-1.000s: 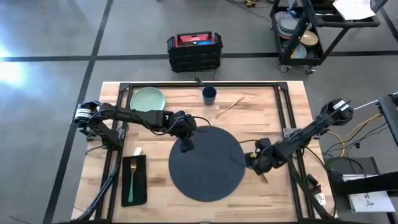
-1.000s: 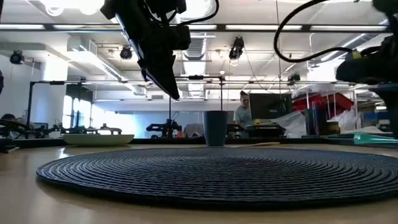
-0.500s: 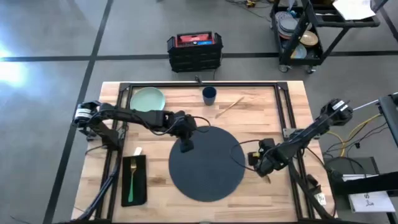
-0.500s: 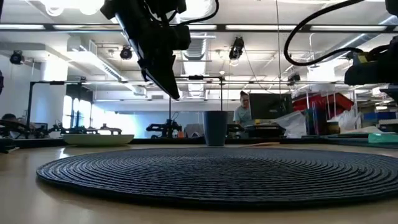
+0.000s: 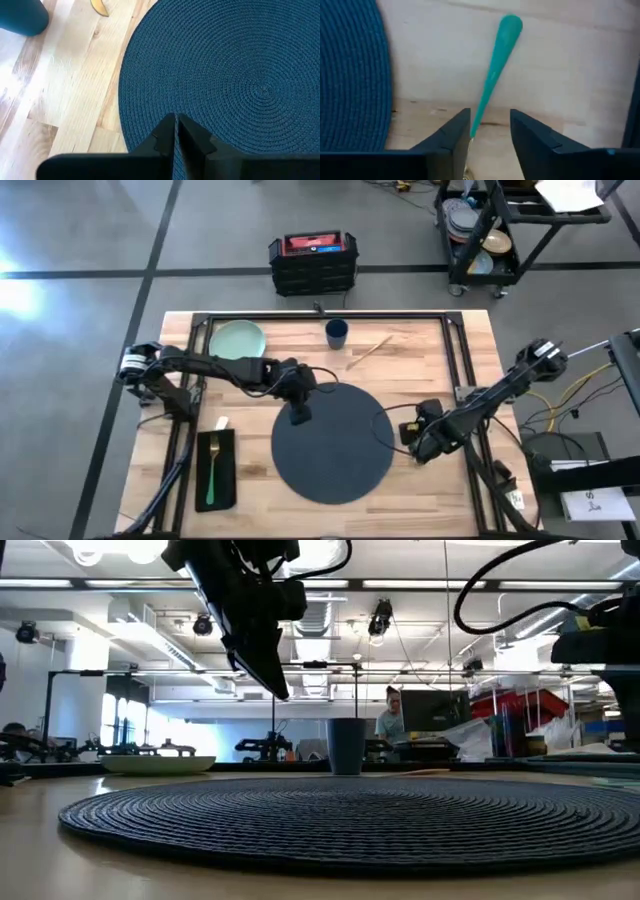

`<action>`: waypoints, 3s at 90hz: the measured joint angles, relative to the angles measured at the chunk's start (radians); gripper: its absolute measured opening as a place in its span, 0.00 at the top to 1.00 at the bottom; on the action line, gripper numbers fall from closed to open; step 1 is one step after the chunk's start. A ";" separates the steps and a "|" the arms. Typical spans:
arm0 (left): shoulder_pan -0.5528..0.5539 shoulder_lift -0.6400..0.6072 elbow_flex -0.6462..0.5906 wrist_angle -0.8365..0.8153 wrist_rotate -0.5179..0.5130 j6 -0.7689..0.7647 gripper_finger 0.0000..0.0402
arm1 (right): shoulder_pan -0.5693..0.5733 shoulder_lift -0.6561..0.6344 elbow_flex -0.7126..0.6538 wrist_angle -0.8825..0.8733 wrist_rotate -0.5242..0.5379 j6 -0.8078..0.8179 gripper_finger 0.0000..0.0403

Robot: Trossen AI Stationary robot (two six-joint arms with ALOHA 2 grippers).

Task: Set table place
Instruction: Adjust the green spoon

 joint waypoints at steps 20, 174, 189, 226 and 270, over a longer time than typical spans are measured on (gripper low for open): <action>0.000 0.000 0.000 0.001 0.000 0.000 0.99 | -0.024 0.000 -0.025 0.002 0.062 -0.015 0.97; -0.112 0.136 0.003 0.367 0.418 -0.259 1.00 | -0.281 -0.166 -0.230 0.128 -0.252 -0.678 1.00; -0.146 0.135 0.005 0.372 0.409 -0.303 1.00 | -0.103 -0.224 -0.209 0.067 -0.244 -0.483 1.00; -0.182 0.135 0.005 0.467 0.382 -0.393 1.00 | 0.230 -0.212 -0.151 0.278 -0.185 -0.318 1.00; -0.219 0.135 0.006 0.520 0.381 -0.472 1.00 | 0.154 -0.013 -0.151 0.555 -0.159 -0.438 1.00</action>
